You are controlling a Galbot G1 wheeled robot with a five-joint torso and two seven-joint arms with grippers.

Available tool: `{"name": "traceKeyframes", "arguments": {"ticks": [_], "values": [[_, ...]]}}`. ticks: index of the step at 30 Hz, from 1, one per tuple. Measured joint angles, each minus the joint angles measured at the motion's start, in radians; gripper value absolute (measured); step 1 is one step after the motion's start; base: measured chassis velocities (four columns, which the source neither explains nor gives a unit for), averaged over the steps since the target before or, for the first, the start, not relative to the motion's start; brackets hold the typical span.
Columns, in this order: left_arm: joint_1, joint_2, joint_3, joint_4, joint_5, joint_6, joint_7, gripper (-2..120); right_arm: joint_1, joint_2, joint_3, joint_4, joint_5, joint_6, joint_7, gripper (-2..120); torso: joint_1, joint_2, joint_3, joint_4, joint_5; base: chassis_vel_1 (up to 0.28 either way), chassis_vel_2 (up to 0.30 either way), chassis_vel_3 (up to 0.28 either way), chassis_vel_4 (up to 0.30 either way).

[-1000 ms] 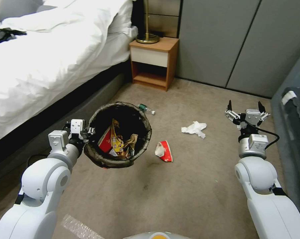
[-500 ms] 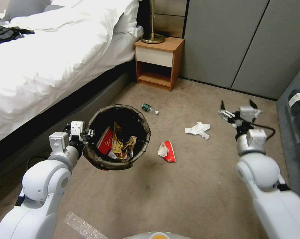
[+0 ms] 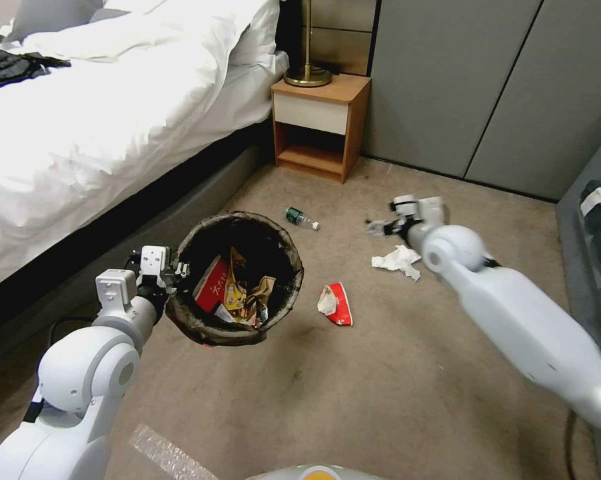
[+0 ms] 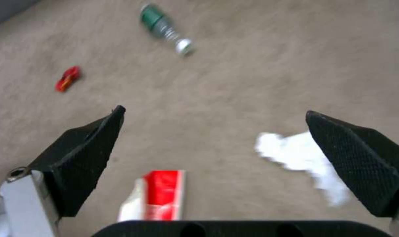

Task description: Pick up the trash bin, then pick up the garbage from the floor and place it into the trash bin.

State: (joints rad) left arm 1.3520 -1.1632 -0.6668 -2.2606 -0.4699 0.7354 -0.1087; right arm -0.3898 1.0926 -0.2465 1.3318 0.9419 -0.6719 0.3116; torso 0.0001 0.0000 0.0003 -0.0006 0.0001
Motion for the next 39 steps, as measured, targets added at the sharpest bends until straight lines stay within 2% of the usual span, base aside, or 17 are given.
{"name": "traceKeyframes", "arguments": {"ticks": [1,2,5,14,23,25,39], "values": [[0.001,0.0,-0.002,0.0,0.002,0.0,0.003,1,0.025,0.05,-0.021,-0.059,-0.001,-0.002,-0.006,100,0.0,0.0,0.0,0.0003,-0.0003,0.0,0.0,0.0,0.0],[0.001,0.0,-0.002,0.0,0.002,0.0,0.003,1,0.025,0.05,-0.021,-0.059,-0.001,-0.002,-0.006,100,0.0,0.0,0.0,0.0003,-0.0003,0.0,0.0,0.0,0.0],[0.008,0.002,-0.01,0.0,0.005,0.0,0.004,1,0.065,0.178,-0.058,-0.221,-0.015,-0.002,-0.025,100,0.0,0.0,0.0,0.0018,-0.0004,0.0,0.0,0.0,0.0],[0.011,-0.002,-0.01,0.019,0.013,0.0,0.004,1,0.025,0.289,-0.063,-0.411,-0.139,0.063,-0.076,100,0.0,0.0,0.0,0.0003,-0.0002,0.0,0.0,0.0,0.0],[0.006,-0.006,-0.002,0.028,0.018,0.0,0.008,1,-0.023,0.354,0.01,-0.56,-0.252,0.114,-0.111,100,0.0,0.0,0.0,0.0005,0.0001,0.0,0.0,0.0,0.0],[0.007,-0.004,-0.003,0.028,0.018,0.0,0.008,1,-0.043,0.363,0.045,-0.591,-0.269,0.138,-0.149,100,0.0,0.0,0.0,0.0005,-0.0001,0.0,0.0,0.0,0.0],[0.001,-0.02,0.013,0.044,0.029,0.0,0.009,1,-0.104,0.391,0.051,-0.649,-0.361,0.196,-0.188,100,0.0,0.0,0.0,0.0005,-0.0002,0.0,0.0,0.0,0.0]]}}
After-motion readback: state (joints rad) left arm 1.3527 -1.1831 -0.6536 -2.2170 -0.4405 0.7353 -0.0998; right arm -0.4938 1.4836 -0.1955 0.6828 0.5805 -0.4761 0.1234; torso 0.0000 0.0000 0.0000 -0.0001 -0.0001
